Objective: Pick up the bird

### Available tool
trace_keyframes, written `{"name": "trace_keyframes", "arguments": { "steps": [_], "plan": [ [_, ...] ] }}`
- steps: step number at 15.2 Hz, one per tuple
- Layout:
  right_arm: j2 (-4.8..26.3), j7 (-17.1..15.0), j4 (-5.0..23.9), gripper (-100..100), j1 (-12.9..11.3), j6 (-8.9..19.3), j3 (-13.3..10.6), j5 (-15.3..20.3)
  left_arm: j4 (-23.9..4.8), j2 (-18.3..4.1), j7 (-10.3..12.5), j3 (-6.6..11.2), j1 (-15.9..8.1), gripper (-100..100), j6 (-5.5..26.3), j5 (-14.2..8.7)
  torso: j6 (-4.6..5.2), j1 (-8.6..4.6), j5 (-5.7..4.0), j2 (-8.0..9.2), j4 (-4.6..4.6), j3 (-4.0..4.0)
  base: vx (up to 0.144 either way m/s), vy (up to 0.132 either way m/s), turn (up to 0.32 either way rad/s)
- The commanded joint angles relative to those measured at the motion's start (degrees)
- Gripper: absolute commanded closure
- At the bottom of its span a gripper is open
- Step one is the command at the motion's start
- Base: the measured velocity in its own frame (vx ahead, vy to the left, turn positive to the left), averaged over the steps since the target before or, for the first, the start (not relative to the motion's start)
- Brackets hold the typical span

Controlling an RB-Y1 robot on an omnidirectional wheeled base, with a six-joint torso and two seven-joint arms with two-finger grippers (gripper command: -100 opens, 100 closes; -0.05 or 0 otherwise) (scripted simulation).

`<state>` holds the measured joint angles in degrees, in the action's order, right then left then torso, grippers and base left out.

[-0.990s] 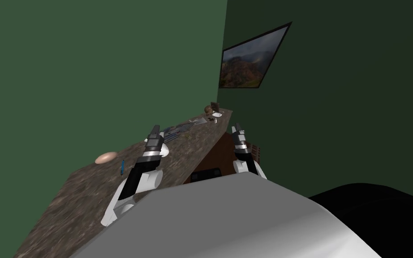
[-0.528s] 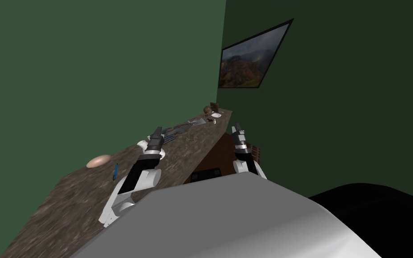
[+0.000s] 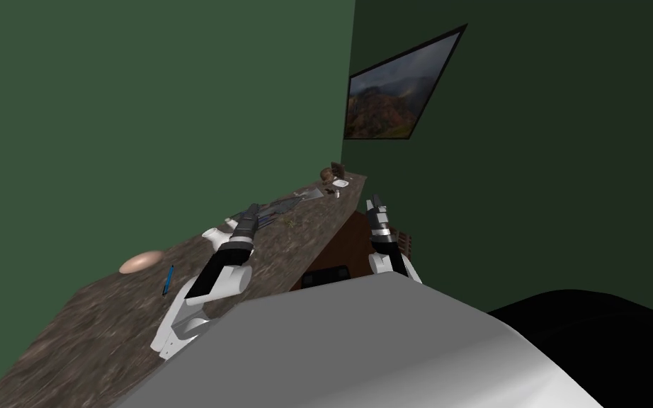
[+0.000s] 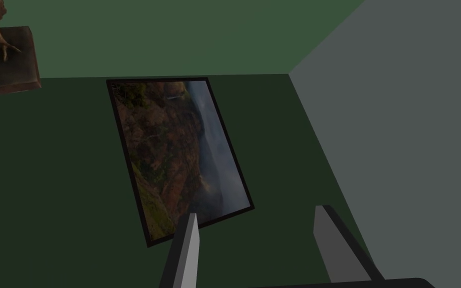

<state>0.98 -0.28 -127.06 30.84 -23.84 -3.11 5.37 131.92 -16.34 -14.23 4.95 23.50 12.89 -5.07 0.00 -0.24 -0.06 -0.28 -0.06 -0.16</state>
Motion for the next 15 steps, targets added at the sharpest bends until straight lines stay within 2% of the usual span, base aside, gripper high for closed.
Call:
{"name": "trace_keyframes", "arguments": {
  "steps": [1, 7, 8, 9, 12, 13, 15],
  "plan": [
    [0.00, 0.00, 0.00, 0, 0.00, 0.00, 0.00, 0.00, -1.37, -0.56, -0.58, 0.69, -0.84, -100, 2.86, -0.15, 0.00, 0.00, 0.00, 0.00, 0.00, 0.00, 0.072, -0.069, 0.001],
    [0.00, 0.00, 0.00, 0, 0.00, 0.00, 0.00, 0.00, -2.32, -1.33, -1.36, 1.79, -1.76, -100, 9.50, -0.44, 0.00, -0.03, -0.01, 0.01, 0.00, 0.00, 0.064, -0.070, 0.002],
    [0.00, 0.00, 0.00, 0, 0.00, 0.00, 0.00, 0.00, -2.32, -1.33, -1.36, 1.79, -1.76, -100, 9.60, -0.44, 0.00, -0.04, -0.01, 0.00, 0.00, 0.00, 0.045, -0.052, 0.004],
    [0.00, 0.00, 0.00, 0, 0.00, 0.00, 0.00, 0.00, -2.80, -1.67, -1.75, 2.32, -2.20, -100, 11.80, -0.58, 0.00, -0.01, -0.01, 0.03, 0.00, 0.02, 0.053, -0.050, 0.000],
    [0.00, 0.00, 0.00, 0, 0.00, 0.00, 0.00, 0.00, -3.29, -1.98, -2.13, 2.84, -2.62, -100, 15.08, -0.73, 0.00, -0.01, 0.00, -0.02, 0.00, -0.01, 0.068, -0.064, 0.001],
    [0.00, 0.00, 0.00, 0, 0.00, 0.00, 0.00, 0.00, -3.29, -1.98, -2.13, 2.84, -2.62, -100, 15.26, -0.73, 0.00, -0.05, -0.01, -0.04, -0.01, -0.02, 0.055, -0.057, 0.005],
    [0.00, 0.00, 0.00, 0, 0.00, 0.00, 0.00, 0.00, -3.79, -2.26, -2.51, 3.35, -3.03, -100, 18.04, -0.87, 0.00, -0.03, 0.00, 0.01, 0.00, 0.00, 0.049, -0.065, 0.001]
  ]
}}
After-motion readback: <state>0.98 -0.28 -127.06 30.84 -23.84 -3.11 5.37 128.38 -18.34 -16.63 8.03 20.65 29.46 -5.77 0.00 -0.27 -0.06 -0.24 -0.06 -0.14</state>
